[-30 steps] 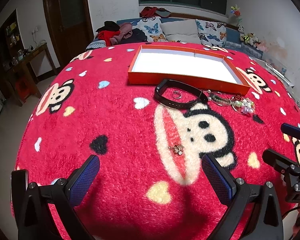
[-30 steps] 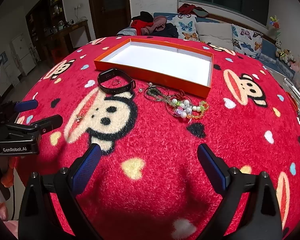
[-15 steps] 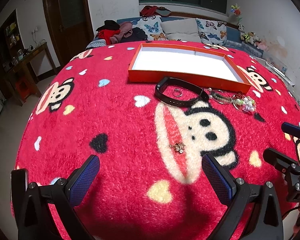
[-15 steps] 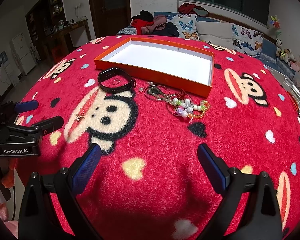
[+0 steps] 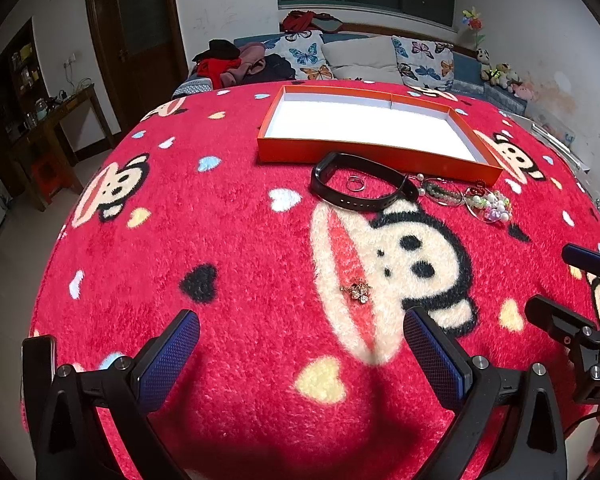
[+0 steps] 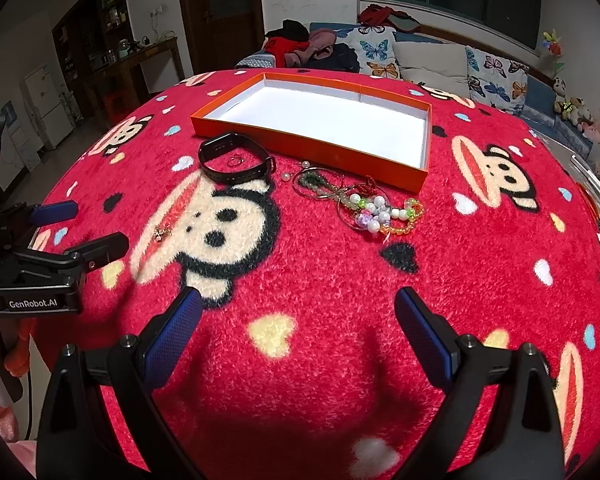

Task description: Organize jewelry

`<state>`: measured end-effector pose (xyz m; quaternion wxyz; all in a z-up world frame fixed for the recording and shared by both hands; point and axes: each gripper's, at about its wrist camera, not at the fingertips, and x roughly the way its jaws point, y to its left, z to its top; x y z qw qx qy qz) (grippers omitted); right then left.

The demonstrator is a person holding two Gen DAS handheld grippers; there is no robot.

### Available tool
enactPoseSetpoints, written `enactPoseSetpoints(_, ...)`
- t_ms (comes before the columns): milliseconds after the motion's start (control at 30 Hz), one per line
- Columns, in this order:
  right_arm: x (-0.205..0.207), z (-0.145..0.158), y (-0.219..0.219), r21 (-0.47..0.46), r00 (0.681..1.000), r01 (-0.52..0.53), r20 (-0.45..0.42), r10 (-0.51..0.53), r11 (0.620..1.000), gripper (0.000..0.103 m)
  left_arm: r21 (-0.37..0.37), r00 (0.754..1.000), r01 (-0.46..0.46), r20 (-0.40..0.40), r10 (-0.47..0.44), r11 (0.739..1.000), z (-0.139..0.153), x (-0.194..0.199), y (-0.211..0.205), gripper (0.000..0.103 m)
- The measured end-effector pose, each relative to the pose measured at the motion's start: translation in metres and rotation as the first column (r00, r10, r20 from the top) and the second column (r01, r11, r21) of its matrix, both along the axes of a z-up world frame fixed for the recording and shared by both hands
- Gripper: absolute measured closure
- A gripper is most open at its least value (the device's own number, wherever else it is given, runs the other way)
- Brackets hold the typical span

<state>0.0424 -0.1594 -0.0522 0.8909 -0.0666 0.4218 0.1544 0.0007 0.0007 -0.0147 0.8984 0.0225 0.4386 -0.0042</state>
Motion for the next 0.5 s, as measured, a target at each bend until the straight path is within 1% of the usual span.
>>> enactPoseSetpoints(500, 0.0002, -0.0006, -0.0003, 0.003, 1.000, 0.002, -0.005, -0.002, 1.000, 0.005, 0.004, 1.000, -0.004, -0.002, 0.004, 1.000, -0.0017, -0.0011, 0.0029, 0.000)
